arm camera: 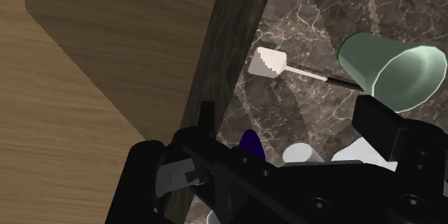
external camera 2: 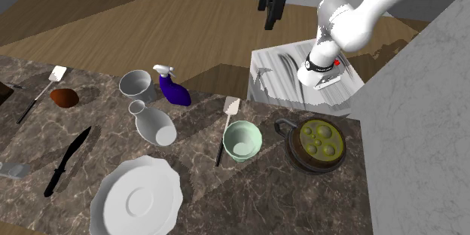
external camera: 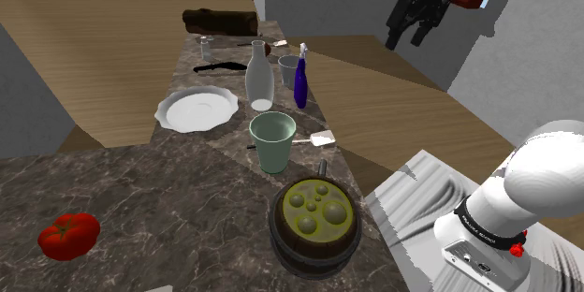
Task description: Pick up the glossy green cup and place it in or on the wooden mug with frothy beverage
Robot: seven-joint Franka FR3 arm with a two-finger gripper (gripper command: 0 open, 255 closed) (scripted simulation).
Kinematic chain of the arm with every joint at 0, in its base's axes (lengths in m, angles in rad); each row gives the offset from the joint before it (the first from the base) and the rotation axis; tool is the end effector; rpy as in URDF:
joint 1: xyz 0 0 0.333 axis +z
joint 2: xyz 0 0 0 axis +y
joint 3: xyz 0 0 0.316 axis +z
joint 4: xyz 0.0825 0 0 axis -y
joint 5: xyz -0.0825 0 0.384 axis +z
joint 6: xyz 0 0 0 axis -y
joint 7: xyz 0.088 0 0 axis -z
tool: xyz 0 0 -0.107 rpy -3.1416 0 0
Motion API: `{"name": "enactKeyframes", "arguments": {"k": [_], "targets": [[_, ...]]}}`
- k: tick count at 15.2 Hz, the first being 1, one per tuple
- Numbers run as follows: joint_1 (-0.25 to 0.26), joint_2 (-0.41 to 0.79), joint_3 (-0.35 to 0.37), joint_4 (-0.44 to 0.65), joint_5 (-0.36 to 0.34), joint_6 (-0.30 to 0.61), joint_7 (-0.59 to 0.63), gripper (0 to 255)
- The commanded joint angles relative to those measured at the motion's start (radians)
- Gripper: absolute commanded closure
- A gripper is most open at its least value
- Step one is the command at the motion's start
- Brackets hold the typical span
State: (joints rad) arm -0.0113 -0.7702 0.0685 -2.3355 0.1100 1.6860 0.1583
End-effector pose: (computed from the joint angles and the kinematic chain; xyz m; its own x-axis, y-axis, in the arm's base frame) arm 0.3222 0.0358 0.6056 0.9860 -0.1269 0.1077 -0.1186 -0.9897 -0.0803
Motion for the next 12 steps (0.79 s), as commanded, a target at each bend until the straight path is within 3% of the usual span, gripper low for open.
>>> {"name": "enactKeyframes", "arguments": {"k": [1,12], "targets": [[0.0,0.0,0.0,0.0,0.0,0.0,0.0,0],[0.067,0.215,0.134,-0.093,0.107,0.334,0.077,0]]}}
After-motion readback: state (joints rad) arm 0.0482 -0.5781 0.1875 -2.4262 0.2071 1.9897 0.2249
